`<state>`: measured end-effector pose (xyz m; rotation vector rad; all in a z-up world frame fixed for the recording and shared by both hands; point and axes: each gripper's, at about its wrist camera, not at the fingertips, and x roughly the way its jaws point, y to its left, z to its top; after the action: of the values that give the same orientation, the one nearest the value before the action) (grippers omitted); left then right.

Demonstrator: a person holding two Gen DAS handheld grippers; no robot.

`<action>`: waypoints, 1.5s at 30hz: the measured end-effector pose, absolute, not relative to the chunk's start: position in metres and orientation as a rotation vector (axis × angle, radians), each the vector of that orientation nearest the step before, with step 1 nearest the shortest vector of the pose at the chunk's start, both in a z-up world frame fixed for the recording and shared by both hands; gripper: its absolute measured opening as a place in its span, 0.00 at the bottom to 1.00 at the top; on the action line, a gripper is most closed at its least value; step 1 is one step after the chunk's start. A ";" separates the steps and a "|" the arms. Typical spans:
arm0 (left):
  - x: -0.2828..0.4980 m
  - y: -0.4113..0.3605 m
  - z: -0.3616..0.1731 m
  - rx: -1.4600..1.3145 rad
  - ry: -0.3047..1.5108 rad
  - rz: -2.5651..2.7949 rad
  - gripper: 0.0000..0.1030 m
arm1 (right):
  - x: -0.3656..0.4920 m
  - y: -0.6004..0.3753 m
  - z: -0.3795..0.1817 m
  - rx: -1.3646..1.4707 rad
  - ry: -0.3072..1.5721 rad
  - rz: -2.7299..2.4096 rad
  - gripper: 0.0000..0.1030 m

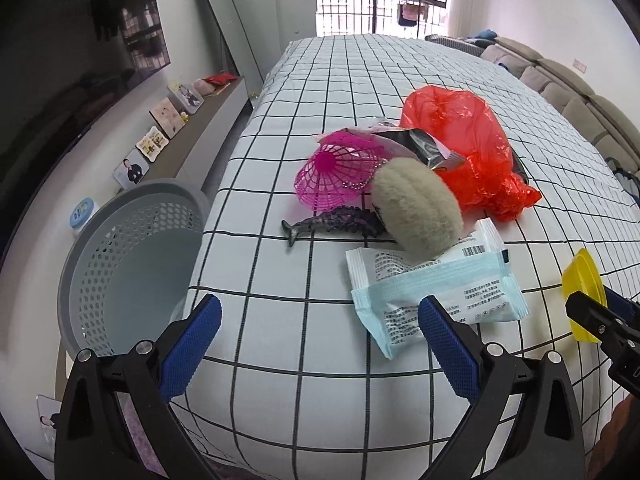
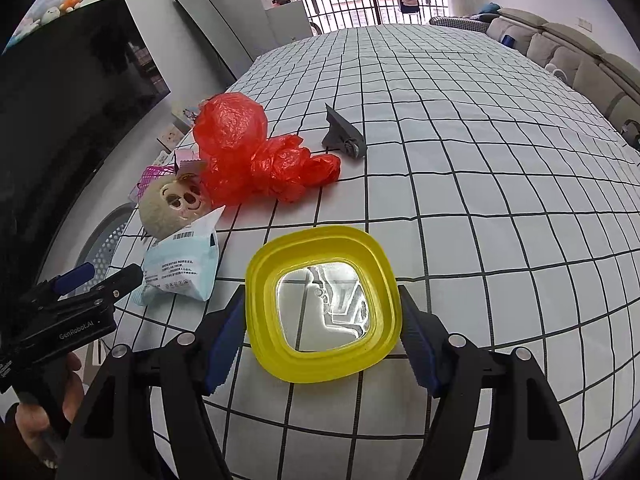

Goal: Collect trash
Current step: 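Grasp the blue-white packet with the left tool while the right tool holds the yellow ring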

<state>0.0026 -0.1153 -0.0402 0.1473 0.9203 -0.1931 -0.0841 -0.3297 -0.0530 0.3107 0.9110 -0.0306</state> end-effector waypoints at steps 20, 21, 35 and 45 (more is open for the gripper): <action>0.017 -0.139 -0.030 0.218 0.849 -0.629 0.94 | -0.093 -0.333 -0.053 0.331 0.918 -0.036 0.67; 0.020 -0.141 -0.031 0.224 0.854 -0.643 0.94 | -0.093 -0.333 -0.053 0.331 0.919 -0.037 0.67; 0.009 -0.154 -0.047 0.260 0.918 -0.833 0.94 | -0.094 -0.333 -0.057 0.344 0.926 -0.030 0.67; -0.031 -0.160 -0.041 0.270 0.945 -0.906 0.94 | -0.099 -0.342 -0.058 0.365 0.918 -0.051 0.67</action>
<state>-0.0315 -0.1596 -0.0414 0.2702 0.9451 -0.9059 -0.0991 -0.3421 -0.0583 0.3649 0.9179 -0.0505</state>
